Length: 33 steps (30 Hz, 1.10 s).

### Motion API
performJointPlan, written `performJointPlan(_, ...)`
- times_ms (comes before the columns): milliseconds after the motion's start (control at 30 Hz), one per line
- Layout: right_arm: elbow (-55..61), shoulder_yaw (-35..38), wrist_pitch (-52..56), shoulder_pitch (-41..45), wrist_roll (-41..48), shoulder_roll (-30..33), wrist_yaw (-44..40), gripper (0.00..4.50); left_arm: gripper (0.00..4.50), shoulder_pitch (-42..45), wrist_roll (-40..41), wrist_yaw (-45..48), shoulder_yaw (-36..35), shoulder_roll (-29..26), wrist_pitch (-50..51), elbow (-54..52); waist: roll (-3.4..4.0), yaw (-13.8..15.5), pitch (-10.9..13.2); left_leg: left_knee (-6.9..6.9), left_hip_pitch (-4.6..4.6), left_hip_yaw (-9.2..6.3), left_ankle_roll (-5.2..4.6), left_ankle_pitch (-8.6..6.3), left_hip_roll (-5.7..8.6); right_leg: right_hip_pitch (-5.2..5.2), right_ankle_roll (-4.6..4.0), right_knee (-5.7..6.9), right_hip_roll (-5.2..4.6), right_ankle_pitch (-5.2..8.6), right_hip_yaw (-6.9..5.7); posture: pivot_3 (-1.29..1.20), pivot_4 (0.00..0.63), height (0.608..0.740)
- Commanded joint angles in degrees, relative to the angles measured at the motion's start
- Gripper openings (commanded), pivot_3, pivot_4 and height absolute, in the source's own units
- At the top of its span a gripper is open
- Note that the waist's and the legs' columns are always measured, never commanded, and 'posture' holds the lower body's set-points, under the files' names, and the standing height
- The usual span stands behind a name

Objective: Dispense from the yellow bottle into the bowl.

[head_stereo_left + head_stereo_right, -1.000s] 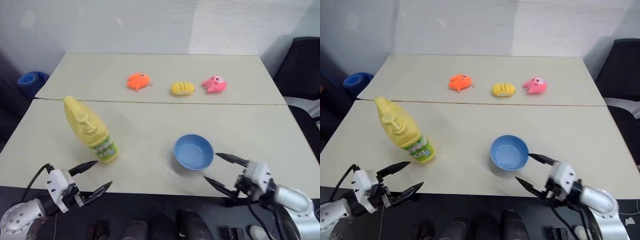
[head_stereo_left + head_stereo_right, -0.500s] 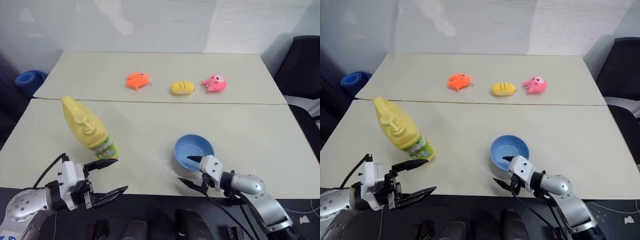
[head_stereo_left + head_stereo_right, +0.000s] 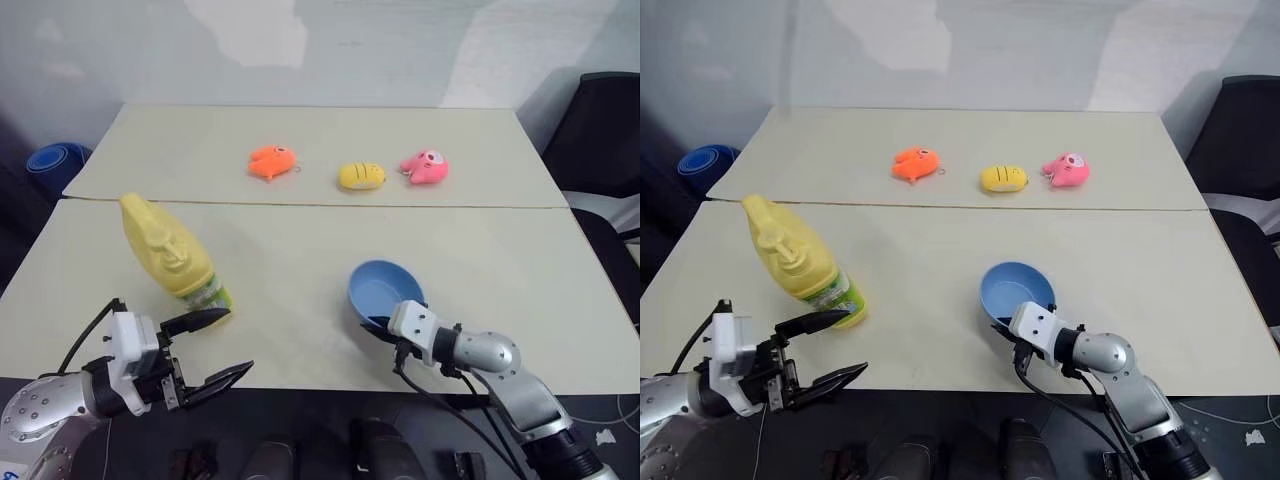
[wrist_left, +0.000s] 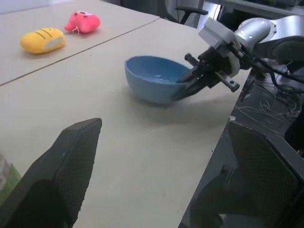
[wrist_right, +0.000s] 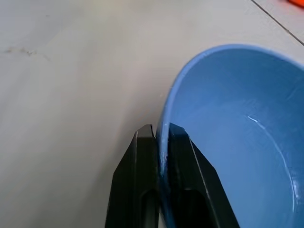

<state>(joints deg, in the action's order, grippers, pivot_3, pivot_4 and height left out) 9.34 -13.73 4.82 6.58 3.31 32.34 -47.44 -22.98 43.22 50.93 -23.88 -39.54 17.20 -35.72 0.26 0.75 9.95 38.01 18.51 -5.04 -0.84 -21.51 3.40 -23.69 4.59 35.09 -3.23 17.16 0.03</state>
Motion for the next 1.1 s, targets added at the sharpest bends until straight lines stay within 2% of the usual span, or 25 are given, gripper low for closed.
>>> performJointPlan(33, 4.22, -0.24, -0.03, 4.17, 2.67, 2.31, -5.85, 0.00, 3.58, -0.23, 14.58, -3.82, -8.60, -2.01, 5.43, -4.45, 0.00, -0.07, 0.10, 0.00, 0.02, 0.00, 0.00, 0.00, 0.00, -0.02, 0.00, 0.01, 0.00, 0.00, 0.00, 0.00, 0.150, 0.740)
performJointPlan(133, 5.84, -1.47, 1.59, 10.44, 5.45, 3.90, -12.54, 0.00, 2.60, 0.35, 32.31, -10.60, -16.01, -4.49, 9.06, -6.51, -0.01, -0.45, 0.17, 0.08, 0.13, 0.00, 0.02, 0.01, -0.01, -0.13, 0.00, 0.09, 0.00, 0.00, 0.00, 0.00, 0.150, 0.740)
performJointPlan(233, 4.47, -2.98, 2.84, 17.77, 7.43, 3.54, -17.79, 0.00, 1.68, 3.08, 43.45, -17.04, -20.34, -7.27, 9.76, -7.00, -0.01, -0.76, 0.27, 0.11, 0.10, 0.00, 0.04, 0.02, -0.02, -0.12, 0.00, 0.12, 0.00, 0.00, 0.00, 0.00, 0.150, 0.740)
performJointPlan(333, 1.94, -5.25, 2.75, 25.75, 8.69, 2.01, -23.30, 0.00, 0.74, 7.37, 46.76, -21.40, -22.82, -9.14, 9.29, -5.07, 0.02, -0.80, 0.29, 0.10, 0.08, -0.03, 0.07, 0.03, -0.01, -0.11, -0.02, 0.13, 0.01, 0.01, -0.04, 0.00, 0.150, 0.740)
performJointPlan(400, 0.22, -6.84, 2.52, 30.41, 9.68, 0.90, -27.44, 0.00, 0.10, 11.45, 44.74, -24.09, -23.43, -9.99, 8.39, -2.04, 0.04, -0.82, 0.31, 0.09, 0.09, -0.03, 0.10, 0.05, -0.01, -0.14, -0.03, 0.13, 0.03, 0.02, -0.05, 0.00, 0.150, 0.740)
performJointPlan(533, -1.15, -9.65, 4.45, 38.54, 13.31, -2.90, -34.47, 0.00, 0.03, 17.24, 29.49, -22.42, -21.04, -12.06, 6.20, 6.21, 0.04, -0.88, 0.30, 0.10, 0.29, -0.05, 0.18, 0.10, -0.02, -0.35, -0.04, 0.13, 0.09, 0.02, -0.08, 0.00, 0.150, 0.740)
performJointPlan(667, -3.25, -11.10, 5.45, 42.24, 13.84, -5.23, -37.48, 0.00, 0.03, 19.59, 19.61, -18.52, -18.13, -12.77, 4.68, 11.48, 0.04, -0.98, 0.30, 0.17, 0.87, 0.00, 0.24, 0.15, -0.02, -0.97, -0.05, 0.46, 0.10, 0.02, -0.04, 0.00, 0.150, 0.740)
performJointPlan(900, -6.87, -13.86, 10.82, 50.71, 11.34, -10.23, -36.44, 0.00, 0.03, 25.67, 12.53, -15.22, -11.10, -11.16, 4.69, 14.49, 0.02, -1.05, 0.29, 0.44, 1.52, -0.03, 0.25, 0.15, 0.01, -1.60, -0.05, 0.65, 0.05, 0.02, -0.09, 0.00, 0.150, 0.740)
performJointPlan(967, -7.75, -14.65, 13.38, 53.45, 10.42, -11.97, -35.62, 0.00, 0.03, 27.03, 11.70, -14.87, -10.33, -10.55, 4.99, 15.01, 0.02, -1.31, 0.29, 0.74, 1.84, -0.07, 0.28, 0.14, 0.00, -1.93, -0.06, 0.89, 0.05, 0.02, -0.14, 0.00, 0.150, 0.740)
performJointPlan(1100, -9.46, -15.80, 15.34, 57.54, 8.72, -14.30, -35.27, 0.00, 0.03, 28.02, 10.16, -14.15, -9.75, -10.09, 5.78, 15.91, 0.02, -2.23, 0.29, 1.01, 1.85, -0.07, 0.29, 0.13, 0.03, -1.90, -0.06, 0.90, 0.03, 0.02, -0.15, 0.00, 0.150, 0.740)
